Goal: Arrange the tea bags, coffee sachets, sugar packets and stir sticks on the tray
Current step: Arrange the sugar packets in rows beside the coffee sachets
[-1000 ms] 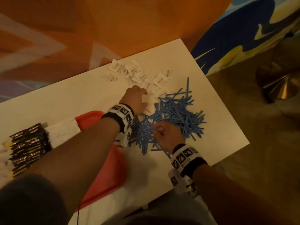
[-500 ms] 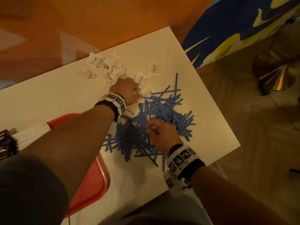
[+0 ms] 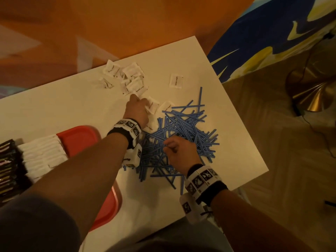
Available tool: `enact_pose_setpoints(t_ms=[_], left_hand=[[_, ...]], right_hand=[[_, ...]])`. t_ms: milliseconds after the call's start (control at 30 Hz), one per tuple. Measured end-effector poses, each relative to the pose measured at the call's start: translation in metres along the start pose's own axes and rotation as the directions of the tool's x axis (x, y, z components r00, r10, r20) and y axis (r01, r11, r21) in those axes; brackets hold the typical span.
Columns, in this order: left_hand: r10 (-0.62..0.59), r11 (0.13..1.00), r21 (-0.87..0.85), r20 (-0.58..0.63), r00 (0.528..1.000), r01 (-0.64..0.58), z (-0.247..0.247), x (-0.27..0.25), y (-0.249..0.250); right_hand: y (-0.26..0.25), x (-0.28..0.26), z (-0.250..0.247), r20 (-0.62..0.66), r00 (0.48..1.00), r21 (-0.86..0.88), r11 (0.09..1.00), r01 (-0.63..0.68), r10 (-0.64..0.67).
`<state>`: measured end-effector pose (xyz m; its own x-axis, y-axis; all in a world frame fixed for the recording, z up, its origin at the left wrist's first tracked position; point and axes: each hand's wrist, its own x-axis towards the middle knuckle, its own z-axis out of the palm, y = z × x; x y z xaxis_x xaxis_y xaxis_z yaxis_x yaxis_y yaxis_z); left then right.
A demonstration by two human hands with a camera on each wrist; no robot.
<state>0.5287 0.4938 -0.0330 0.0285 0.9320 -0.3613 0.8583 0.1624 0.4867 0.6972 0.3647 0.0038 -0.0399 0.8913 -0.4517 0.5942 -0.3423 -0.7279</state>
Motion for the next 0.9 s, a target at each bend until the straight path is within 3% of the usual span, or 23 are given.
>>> enact_pose_setpoints(t_ms=[233,333,500,600,733,800,900], left_hand=[[-0.139,0.972,-0.212,-0.17,0.976,0.102,-0.025,-0.038,-0.026],[-0.235,0.91,-0.384,-0.162,0.959,0.158,-0.035,-0.062,-0.042],[-0.353,0.615,-0.767,-0.06,0.934,0.184,-0.057,-0.112,-0.059],[-0.37,0.363,-0.914,0.038,0.928,0.183,-0.074,-0.143,-0.061],[-0.332,0.077,-0.981,0.142,0.933,0.177,-0.096,-0.182,-0.072],[-0.305,0.01,-0.987,0.151,0.94,0.162,-0.106,-0.2,-0.078],[-0.312,-0.005,-0.989,0.141,0.94,0.147,-0.119,-0.224,-0.092]], right_hand=[[-0.015,-0.003,0.005,0.025,0.999,0.077,0.997,0.021,-0.023],[-0.03,-0.004,0.01,0.046,0.999,0.136,0.991,0.02,-0.026],[-0.066,-0.006,0.025,0.074,0.996,0.168,0.985,0.044,-0.057],[-0.093,-0.015,0.041,0.076,0.979,0.131,0.976,0.176,-0.187],[-0.127,-0.037,0.062,0.116,0.915,0.107,0.921,0.376,-0.387],[-0.142,-0.048,0.074,0.097,0.894,0.149,0.894,0.422,-0.438],[-0.165,-0.064,0.091,0.134,0.887,0.244,0.883,0.402,-0.441]])
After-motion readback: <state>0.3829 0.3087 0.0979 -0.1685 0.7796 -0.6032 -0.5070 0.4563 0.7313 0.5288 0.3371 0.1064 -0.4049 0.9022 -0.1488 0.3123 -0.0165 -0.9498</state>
